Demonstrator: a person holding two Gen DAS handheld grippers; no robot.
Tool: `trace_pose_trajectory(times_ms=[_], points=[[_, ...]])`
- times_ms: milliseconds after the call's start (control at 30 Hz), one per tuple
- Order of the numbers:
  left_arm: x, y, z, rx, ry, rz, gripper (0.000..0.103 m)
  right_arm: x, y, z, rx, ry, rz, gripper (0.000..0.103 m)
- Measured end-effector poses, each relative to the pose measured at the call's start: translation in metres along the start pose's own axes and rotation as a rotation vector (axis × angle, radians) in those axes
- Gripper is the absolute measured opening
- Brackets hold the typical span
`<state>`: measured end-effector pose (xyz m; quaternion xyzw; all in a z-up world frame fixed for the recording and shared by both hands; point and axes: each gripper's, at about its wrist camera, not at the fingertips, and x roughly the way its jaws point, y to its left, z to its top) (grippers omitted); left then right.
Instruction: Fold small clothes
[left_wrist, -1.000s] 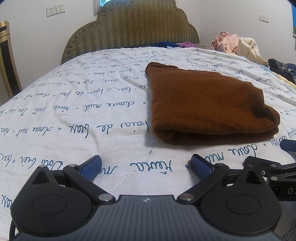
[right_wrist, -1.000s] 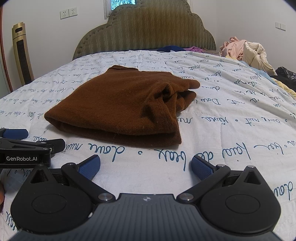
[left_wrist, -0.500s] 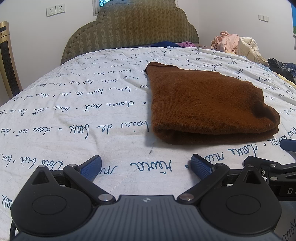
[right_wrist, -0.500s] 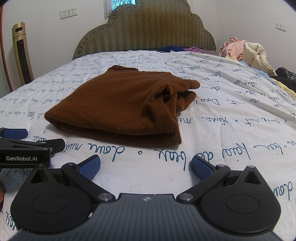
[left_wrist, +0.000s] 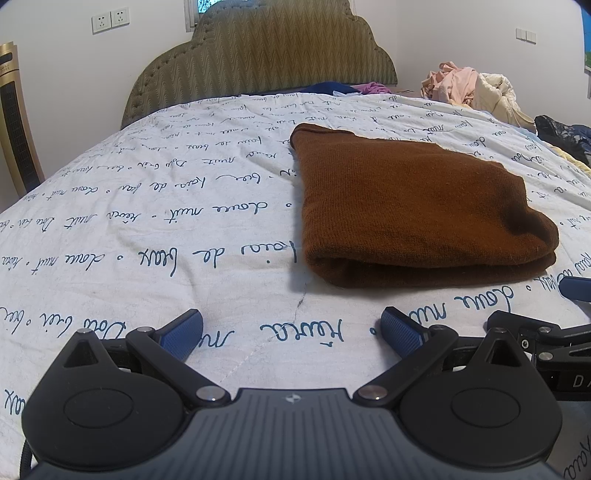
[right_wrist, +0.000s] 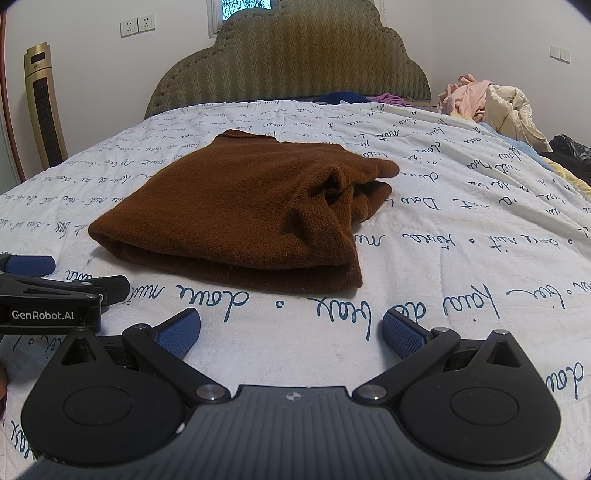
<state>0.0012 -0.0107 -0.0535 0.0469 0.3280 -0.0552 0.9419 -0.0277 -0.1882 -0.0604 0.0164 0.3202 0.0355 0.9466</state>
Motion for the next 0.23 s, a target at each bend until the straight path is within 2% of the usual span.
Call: trace_pose_trajectory(times_ms=[133,233], points=[[-0.004,0.001,-0.001,0.004,-0.017,0.003,0.103,-0.003,-0.001,0.002,0.000,0.000,0.006,0.103],[-0.010,0.008,0.003,0.012,-0.021,0.008,0.103,-0.011,-0.013,0.009,0.034,-0.011,0.053,0.103]])
